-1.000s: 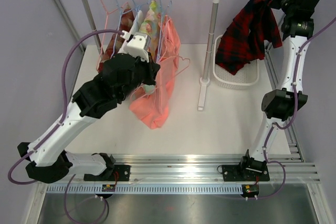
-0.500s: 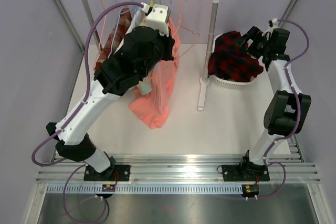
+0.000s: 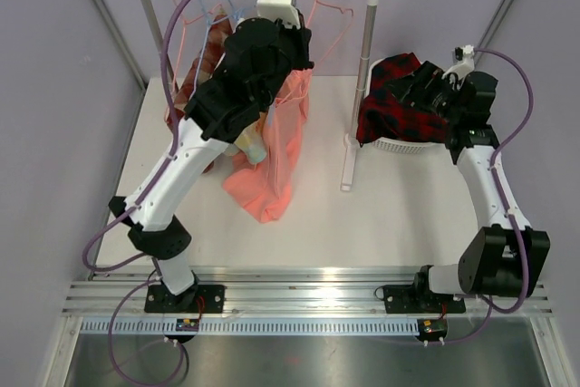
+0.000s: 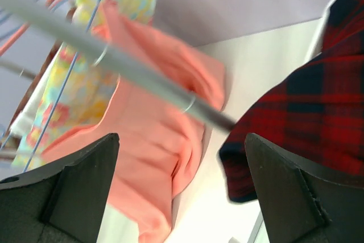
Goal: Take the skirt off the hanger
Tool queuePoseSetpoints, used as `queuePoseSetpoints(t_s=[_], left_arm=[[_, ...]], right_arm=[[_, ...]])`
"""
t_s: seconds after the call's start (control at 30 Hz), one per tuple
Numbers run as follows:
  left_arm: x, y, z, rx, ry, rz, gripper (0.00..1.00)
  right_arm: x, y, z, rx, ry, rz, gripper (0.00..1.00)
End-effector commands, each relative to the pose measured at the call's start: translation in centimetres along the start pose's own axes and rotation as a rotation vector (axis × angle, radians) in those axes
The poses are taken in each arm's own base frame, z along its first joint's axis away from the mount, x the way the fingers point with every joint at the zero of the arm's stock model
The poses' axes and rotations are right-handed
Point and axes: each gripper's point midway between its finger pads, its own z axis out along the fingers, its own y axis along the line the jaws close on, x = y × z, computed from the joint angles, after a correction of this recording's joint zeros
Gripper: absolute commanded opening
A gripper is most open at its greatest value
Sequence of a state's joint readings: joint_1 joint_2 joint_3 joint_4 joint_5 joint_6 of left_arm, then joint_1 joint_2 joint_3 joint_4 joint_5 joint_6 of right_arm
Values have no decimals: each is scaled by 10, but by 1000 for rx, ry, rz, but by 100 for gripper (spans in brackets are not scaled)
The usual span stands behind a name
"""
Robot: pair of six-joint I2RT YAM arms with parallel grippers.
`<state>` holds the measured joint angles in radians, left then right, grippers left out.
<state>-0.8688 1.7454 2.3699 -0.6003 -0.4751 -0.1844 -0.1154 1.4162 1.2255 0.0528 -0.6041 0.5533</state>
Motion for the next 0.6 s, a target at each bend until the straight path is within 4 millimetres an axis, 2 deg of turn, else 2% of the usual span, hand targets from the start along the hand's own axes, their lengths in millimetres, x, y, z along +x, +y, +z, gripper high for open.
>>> queuePoseSetpoints(t_s=[0.0,0.03,0.1,0.13,0.17,0.2,0.23,0.3,0.33,0.37,0.4,0.57], left_arm=[[-28,6,24,-5,-121,-73,0],[-29,5,29,2,-126,-80,0],[-16,12,48,-11,-106,-84,0],[-10,13,54,-3,-95,-85,0],[-2,18,63,-7,-81,-87,0],[2,18,68,2,-76,-90,0],[8,17,72,9,-60,-90,0],[21,20,78,2,-28,-95,0],[22,20,76,4,-22,-100,0],[33,19,77,6,9,-107,0],[24,18,69,20,-10,-122,0],[41,19,54,30,27,-131,0]], right_arm=[[17,34,-17,-50,-4,-60,99],[36,36,-18,-48,25,-51,99],[48,36,-30,-27,6,-38,99],[63,54,-32,-70,27,-28,99],[68,57,-35,-71,19,-30,99],[68,68,-45,-91,-4,-42,99],[82,66,-49,-91,14,-33,99],[95,75,-57,-114,35,-37,100],[98,77,-60,-115,40,-38,99],[101,80,-62,-127,47,-44,99],[104,79,-64,-120,57,-45,99],[104,81,-67,-113,71,-64,99]])
